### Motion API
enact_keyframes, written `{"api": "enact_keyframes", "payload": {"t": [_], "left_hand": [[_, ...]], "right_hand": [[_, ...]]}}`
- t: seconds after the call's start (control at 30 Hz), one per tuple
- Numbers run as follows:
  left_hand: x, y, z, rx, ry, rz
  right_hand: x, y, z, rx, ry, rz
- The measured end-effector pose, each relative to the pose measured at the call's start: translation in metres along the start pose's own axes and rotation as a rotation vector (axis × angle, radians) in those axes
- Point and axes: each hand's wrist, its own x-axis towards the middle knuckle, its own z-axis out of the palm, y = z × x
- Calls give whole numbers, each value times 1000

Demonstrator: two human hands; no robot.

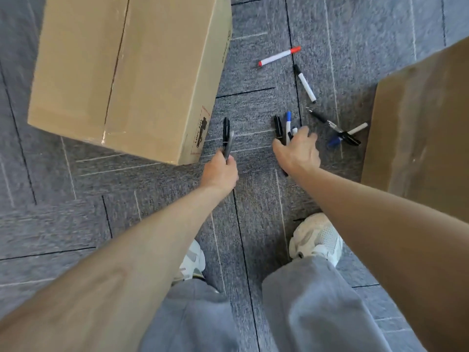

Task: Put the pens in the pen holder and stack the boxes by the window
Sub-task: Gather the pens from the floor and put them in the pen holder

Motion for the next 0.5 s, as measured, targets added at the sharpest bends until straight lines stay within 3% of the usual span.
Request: {"api": "enact_keyframes", "payload": {"t": [0.13,0.3,0.4,0.5], "left_hand": [[6,-13,2,58,5,14],[-5,-17,9,156,24,14],[-10,-6,13,208,37,13],[-12,15,17,319,62,41]], "right_hand": [[6,4,12,-146,87,-70],[18,13,-10,-488,103,-348],[9,19,-28,-437,41,-307],[-8,27,-40,-162,-42,-147]]}}
